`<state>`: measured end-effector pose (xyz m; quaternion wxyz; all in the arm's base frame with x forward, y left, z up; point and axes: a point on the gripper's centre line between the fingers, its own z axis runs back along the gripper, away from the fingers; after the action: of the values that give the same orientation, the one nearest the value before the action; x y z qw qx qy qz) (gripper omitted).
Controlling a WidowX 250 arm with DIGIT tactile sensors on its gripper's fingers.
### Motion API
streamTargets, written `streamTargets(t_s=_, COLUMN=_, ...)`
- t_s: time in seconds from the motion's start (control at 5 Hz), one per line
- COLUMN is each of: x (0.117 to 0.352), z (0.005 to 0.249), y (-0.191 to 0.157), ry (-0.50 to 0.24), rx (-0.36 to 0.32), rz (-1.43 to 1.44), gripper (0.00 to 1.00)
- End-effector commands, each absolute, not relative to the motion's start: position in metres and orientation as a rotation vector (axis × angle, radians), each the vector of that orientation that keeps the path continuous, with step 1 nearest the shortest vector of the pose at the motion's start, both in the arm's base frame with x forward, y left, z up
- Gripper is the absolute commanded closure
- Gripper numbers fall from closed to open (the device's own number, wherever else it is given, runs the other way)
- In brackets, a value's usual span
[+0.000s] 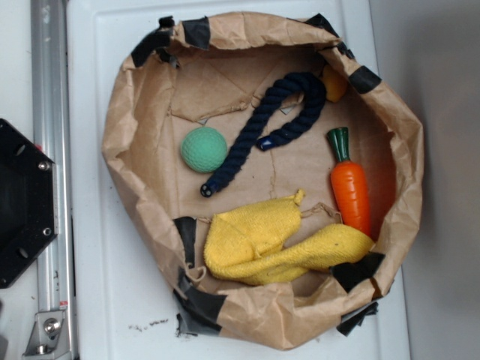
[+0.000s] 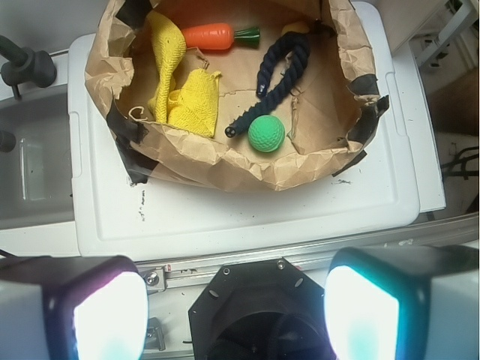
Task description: Grab the blue rope.
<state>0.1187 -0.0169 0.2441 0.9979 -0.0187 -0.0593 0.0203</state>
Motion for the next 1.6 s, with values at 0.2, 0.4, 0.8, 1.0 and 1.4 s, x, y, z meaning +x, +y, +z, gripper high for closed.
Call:
streamTargets(t_s=0.2, x=0.169, z=0.203, y=0.004, ry=0.0, rx=0.046, rz=0.145, gripper=0.0)
streamTargets(t_s=0.4, x=0.212, z=0.165, y=0.017, ry=0.133, rx=0.031, rz=0.211, gripper=0.0)
streamTargets(t_s=0.8, x=0.264, z=0.092, y=0.028, ry=0.177, rx=0.073, rz=0.366, gripper=0.0)
streamTargets(t_s=1.0, x=0.27, z=0.057, y=0.035, ry=0.136, rx=0.105, rz=0.292, gripper=0.0)
streamTargets(t_s=1.4, x=0.275, z=0.047, y=0.038, ry=0.177, rx=0.104, rz=0.244, gripper=0.0)
